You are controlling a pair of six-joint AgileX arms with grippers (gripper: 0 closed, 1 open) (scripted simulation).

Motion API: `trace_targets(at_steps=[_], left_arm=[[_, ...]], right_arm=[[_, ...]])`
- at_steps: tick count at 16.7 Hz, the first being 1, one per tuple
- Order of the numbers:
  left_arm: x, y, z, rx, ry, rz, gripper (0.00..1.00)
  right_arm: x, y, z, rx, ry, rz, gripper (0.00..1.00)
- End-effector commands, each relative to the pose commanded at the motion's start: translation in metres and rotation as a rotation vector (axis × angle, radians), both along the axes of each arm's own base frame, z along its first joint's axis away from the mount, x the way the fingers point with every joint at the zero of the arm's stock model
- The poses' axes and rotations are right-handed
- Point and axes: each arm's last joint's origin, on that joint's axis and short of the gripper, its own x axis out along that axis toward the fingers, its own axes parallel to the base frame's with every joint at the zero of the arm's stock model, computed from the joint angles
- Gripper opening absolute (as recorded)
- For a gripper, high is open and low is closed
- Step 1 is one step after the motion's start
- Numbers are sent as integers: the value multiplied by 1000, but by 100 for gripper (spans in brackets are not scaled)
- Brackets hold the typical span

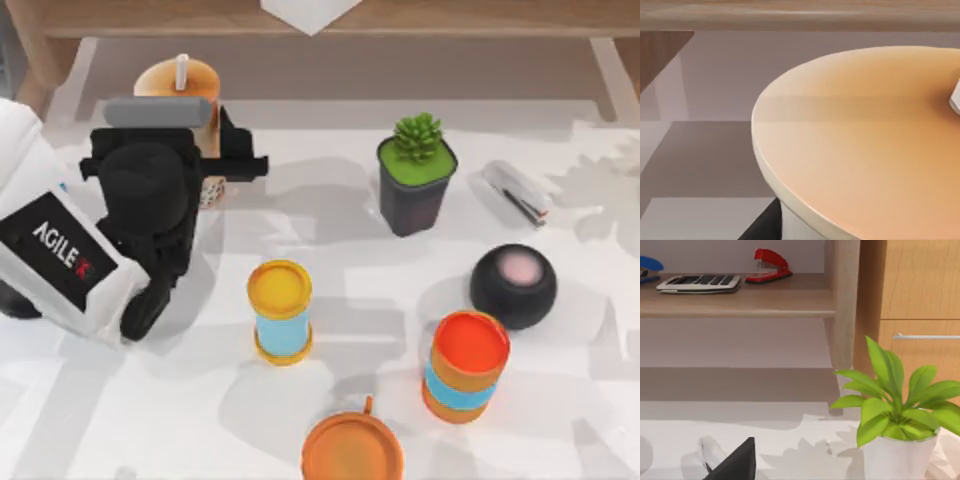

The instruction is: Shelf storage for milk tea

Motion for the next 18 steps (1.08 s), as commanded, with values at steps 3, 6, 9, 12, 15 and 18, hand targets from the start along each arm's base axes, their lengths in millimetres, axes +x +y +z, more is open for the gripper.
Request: trace_targets(at_steps=[3,6,9,12,15,18], left_arm=[[0,0,3,2,1,-2,0],[0,-1,10,2,1,-2,0],[-1,-1,9,4,3,-2,0],[3,-5,22,-16,-39,-9,0],[5,-15,51,-48,-88,-36,0],[4,-27,82,-72,-108,-72,0]], right_arm=[[0,0,0,0,0,0,100],[0,0,0,0,0,0,100],[0,0,0,0,0,0,100],[0,0,0,0,0,0,100],[0,0,0,0,0,0,100],[0,0,0,0,0,0,100]])
